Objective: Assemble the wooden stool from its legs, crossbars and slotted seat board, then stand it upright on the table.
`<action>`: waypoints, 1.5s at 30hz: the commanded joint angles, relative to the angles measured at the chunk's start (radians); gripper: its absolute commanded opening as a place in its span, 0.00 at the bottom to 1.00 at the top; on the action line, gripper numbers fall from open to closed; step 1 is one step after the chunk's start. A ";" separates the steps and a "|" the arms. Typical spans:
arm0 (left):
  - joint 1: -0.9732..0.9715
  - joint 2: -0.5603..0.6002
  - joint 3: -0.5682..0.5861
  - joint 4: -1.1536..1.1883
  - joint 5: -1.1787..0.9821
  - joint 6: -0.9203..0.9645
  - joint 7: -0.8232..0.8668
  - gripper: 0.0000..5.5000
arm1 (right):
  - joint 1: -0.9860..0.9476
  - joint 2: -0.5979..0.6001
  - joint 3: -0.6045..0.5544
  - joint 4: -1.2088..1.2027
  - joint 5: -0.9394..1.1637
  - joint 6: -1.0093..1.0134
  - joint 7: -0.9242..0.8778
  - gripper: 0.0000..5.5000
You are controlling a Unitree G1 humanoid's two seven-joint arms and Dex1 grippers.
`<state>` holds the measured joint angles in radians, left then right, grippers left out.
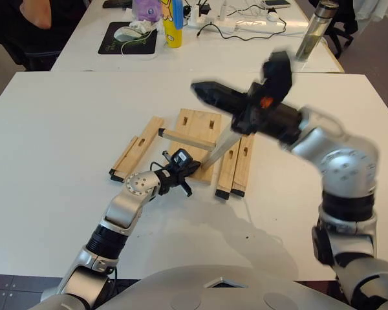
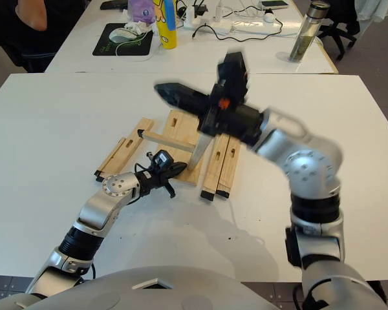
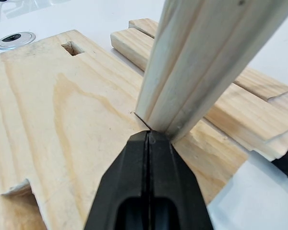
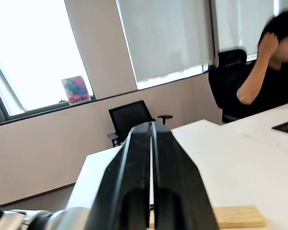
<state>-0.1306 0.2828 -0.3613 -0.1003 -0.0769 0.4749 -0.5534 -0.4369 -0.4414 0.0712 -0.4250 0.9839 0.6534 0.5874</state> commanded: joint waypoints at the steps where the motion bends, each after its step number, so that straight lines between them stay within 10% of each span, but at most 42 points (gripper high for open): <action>1: 0.037 0.025 -0.021 0.047 0.023 0.065 -0.002 0.00 | -0.004 0.066 0.017 0.039 -0.046 -0.009 -0.039 0.00; 10: 0.045 0.018 -0.015 0.055 0.023 0.062 0.011 0.00 | -0.292 0.034 -0.312 0.037 0.608 0.026 -0.204 0.00; 18: 0.024 0.022 -0.017 0.063 0.023 0.060 0.000 0.00 | 0.070 -0.084 0.140 0.068 0.029 0.113 -0.123 0.00; 28: 0.036 0.011 0.034 0.026 -0.003 -0.008 0.013 0.00 | -0.138 0.023 -0.384 0.166 0.602 -0.024 -0.231 0.00; 35: 0.146 0.170 0.161 -0.312 -0.151 0.073 -0.113 0.00 | 0.198 -0.149 -0.316 0.237 0.135 -0.041 -0.194 0.00; 45: 0.110 0.367 0.282 -0.235 -0.091 0.129 -0.119 0.00 | 0.499 -0.086 -0.200 0.076 -0.132 -0.080 -0.162 0.00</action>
<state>-0.0078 0.6255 -0.0597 -0.3589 -0.1948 0.5863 -0.6809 0.0535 -0.5358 -0.1540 -0.3122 0.8748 0.5707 0.4116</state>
